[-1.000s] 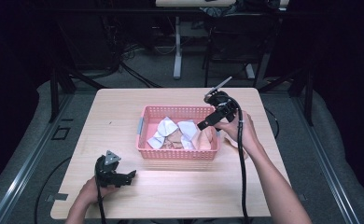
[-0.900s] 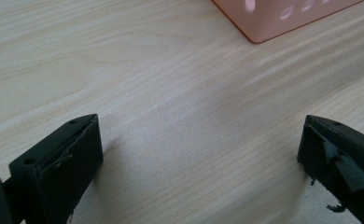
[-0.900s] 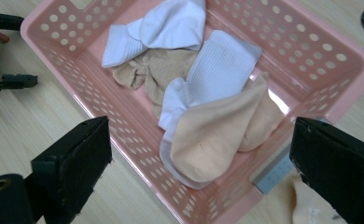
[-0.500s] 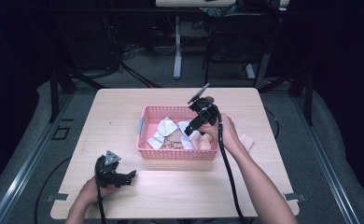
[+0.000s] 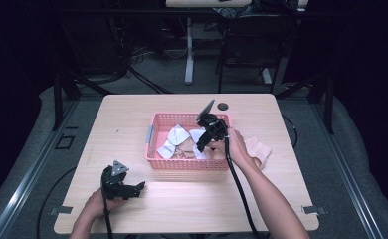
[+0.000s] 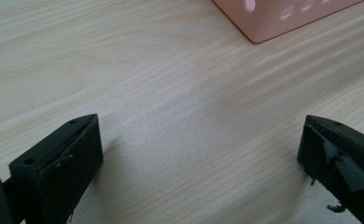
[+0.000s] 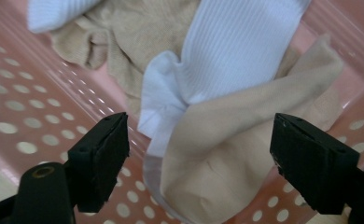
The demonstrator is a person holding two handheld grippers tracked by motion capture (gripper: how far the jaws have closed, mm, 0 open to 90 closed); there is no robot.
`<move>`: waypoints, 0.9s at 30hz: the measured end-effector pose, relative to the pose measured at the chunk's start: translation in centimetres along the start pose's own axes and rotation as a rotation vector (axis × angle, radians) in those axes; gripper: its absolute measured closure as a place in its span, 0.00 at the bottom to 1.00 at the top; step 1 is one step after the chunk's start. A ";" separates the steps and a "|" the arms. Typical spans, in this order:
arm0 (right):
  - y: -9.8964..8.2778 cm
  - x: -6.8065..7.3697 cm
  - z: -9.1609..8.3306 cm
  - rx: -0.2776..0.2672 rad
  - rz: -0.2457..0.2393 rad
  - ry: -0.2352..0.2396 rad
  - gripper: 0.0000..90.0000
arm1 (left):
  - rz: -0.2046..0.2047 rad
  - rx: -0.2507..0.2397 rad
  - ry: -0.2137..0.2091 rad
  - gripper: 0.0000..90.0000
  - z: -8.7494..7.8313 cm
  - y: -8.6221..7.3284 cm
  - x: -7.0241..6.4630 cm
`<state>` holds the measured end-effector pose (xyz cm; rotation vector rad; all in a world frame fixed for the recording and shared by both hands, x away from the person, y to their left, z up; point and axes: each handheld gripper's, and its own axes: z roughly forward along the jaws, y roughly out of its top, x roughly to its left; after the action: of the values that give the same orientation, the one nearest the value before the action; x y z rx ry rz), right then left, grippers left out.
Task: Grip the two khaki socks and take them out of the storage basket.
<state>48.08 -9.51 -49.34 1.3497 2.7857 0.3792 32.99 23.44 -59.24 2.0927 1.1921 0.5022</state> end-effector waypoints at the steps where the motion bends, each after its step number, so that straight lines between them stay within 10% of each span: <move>1: 0.0 0.0 0.3 0.009 0.000 -0.005 0.23 | 0.000 0.000 0.000 0.00 0.0 0.0 0.0; 18: -0.3 -0.9 1.9 0.059 0.025 -0.076 0.73 | 0.000 0.000 0.000 0.00 0.0 0.0 0.0; 27: -1.0 -1.7 -0.5 0.000 0.027 -0.052 0.95 | 0.000 0.000 0.000 0.00 0.0 0.0 0.0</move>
<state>48.31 -11.50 -49.26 1.3779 2.7285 0.3403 32.99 23.44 -59.24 2.0922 1.1924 0.5019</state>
